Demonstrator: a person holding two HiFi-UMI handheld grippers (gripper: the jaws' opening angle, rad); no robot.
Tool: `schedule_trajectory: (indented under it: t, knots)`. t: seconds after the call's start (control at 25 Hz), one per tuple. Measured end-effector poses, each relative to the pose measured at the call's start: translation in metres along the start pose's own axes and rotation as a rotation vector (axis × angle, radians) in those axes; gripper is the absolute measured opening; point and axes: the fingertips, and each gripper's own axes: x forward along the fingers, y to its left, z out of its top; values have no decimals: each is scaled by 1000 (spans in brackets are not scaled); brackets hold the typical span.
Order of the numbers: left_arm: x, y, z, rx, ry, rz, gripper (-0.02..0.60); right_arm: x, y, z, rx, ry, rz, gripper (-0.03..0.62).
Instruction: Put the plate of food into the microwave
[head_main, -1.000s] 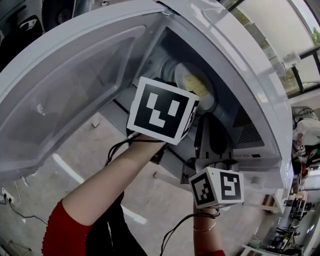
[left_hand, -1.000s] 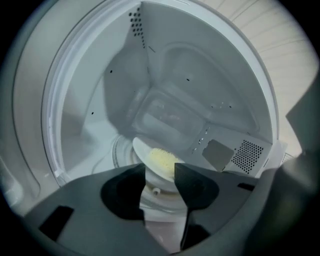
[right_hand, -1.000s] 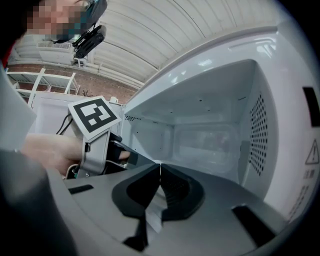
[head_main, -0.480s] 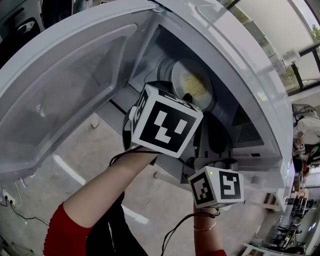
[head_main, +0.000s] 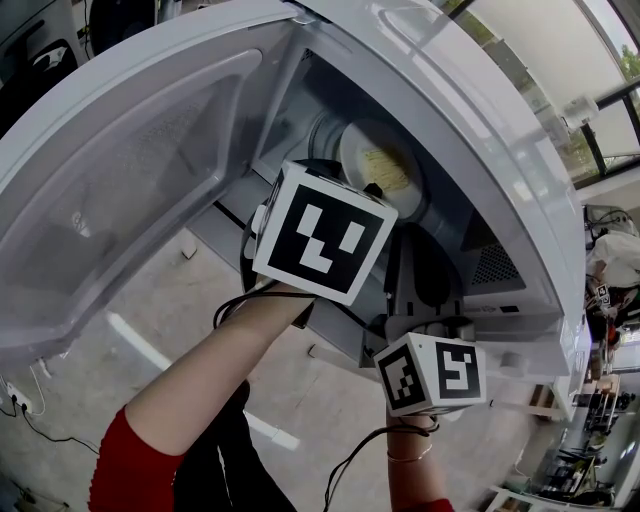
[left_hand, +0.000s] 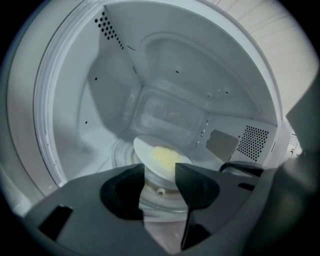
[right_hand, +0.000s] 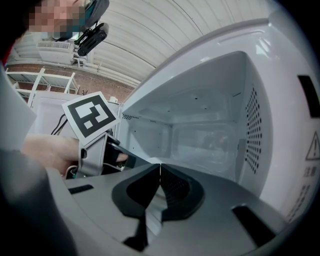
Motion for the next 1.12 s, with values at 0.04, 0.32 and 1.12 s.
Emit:
schedule_trajectory:
  t: [0.04,0.32,1.12]
  knots:
    - [0,0,-1,-3,5,-1,187,0,0,0,0,1,0,15]
    - [-4,2,6,54,-23,22,190,0,2,1,0,1,5,15]
    - [-1,-6,-2,95,45,-29,190,3,3,-4,-8,31,9,15]
